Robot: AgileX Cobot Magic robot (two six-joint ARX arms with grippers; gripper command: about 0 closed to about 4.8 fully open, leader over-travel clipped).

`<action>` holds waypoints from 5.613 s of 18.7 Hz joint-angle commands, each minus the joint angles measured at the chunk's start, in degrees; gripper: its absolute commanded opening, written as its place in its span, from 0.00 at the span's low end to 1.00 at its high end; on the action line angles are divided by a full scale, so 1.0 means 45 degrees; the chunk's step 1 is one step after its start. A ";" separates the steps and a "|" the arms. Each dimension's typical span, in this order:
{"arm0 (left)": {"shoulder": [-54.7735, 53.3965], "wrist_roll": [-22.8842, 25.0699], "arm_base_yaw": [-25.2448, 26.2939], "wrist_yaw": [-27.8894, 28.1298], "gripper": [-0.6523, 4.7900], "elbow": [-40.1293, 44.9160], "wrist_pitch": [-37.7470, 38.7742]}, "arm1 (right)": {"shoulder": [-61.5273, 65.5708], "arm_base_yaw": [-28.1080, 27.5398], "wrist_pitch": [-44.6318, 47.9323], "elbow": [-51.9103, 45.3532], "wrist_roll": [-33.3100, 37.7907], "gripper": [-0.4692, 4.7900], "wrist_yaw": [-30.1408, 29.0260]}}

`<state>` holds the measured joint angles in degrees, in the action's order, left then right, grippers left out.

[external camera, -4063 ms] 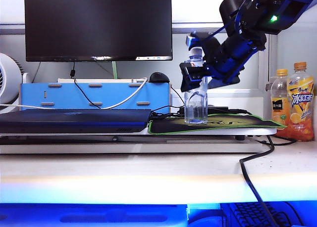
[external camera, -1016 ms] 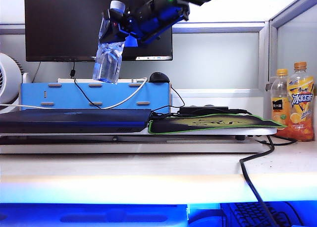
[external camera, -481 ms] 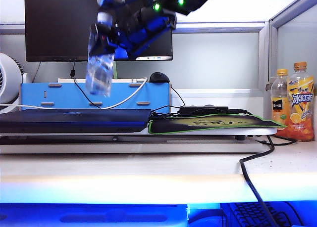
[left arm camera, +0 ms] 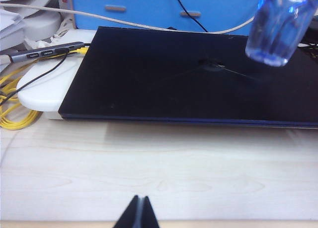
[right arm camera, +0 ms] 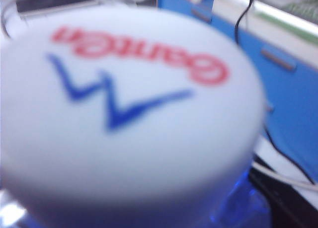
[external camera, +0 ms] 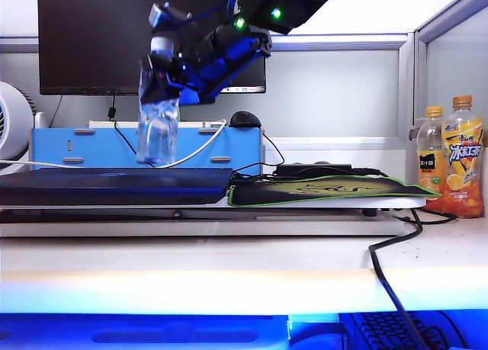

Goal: Pick up the mineral water bottle and place it on the laptop.

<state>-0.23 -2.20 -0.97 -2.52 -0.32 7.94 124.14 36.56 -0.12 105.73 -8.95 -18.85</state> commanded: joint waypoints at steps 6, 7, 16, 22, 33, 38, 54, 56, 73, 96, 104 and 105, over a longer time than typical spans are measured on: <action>0.0005 0.0010 0.0015 -0.0049 0.12 -0.0015 -0.0058 | 0.0039 0.0083 0.0427 0.0199 -0.0131 0.29 0.0155; 0.0005 0.0010 0.0015 -0.0049 0.12 -0.0015 -0.0058 | 0.0044 0.0083 0.0408 0.0199 -0.0131 0.29 0.0155; 0.0005 0.0010 0.0015 -0.0053 0.12 -0.0015 -0.0058 | 0.0243 0.0083 0.0131 0.0199 -0.0175 0.37 0.0165; 0.0005 0.0010 0.0015 -0.0049 0.12 -0.0015 -0.0058 | 0.0243 0.0126 0.0136 0.0248 -0.0350 0.63 0.0306; 0.0005 0.0010 0.0015 -0.0049 0.12 -0.0015 -0.0058 | 0.0151 0.0136 0.0777 0.0262 -0.0340 0.97 0.0539; 0.0005 0.0010 0.0015 -0.0053 0.12 -0.0015 -0.0058 | -0.0374 0.0136 0.0719 0.0262 -0.0345 0.97 0.0544; 0.0005 0.0010 0.0015 -0.0053 0.12 -0.0015 -0.0058 | -0.5241 0.0121 -0.3162 0.0257 -0.1982 0.97 0.8432; 0.0005 0.0010 0.0015 -0.0049 0.12 -0.0015 -0.0058 | -0.6173 0.0126 -0.3555 0.0262 -0.1982 0.97 0.8544; 0.0005 0.0010 0.0015 -0.0049 0.12 -0.0015 -0.0058 | -1.5329 0.0136 -1.4222 0.0233 0.1093 0.97 1.1171; 0.0005 0.0010 0.0015 -0.0053 0.12 -0.0015 -0.0058 | -2.1658 0.0117 -0.1710 -1.7325 0.2127 0.99 0.8320; 0.0005 0.0010 0.0015 -0.0053 0.12 -0.0015 -0.0058 | -2.0701 0.0097 0.0466 -1.9696 0.2759 0.99 0.8204; 0.0005 0.0010 0.0015 -0.0049 0.12 -0.0015 -0.0058 | -2.0720 0.0092 0.0500 -1.9924 0.2759 0.99 0.8204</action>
<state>-0.23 -2.20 -0.97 -2.55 -0.32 7.94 30.92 37.04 1.10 16.80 3.27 17.96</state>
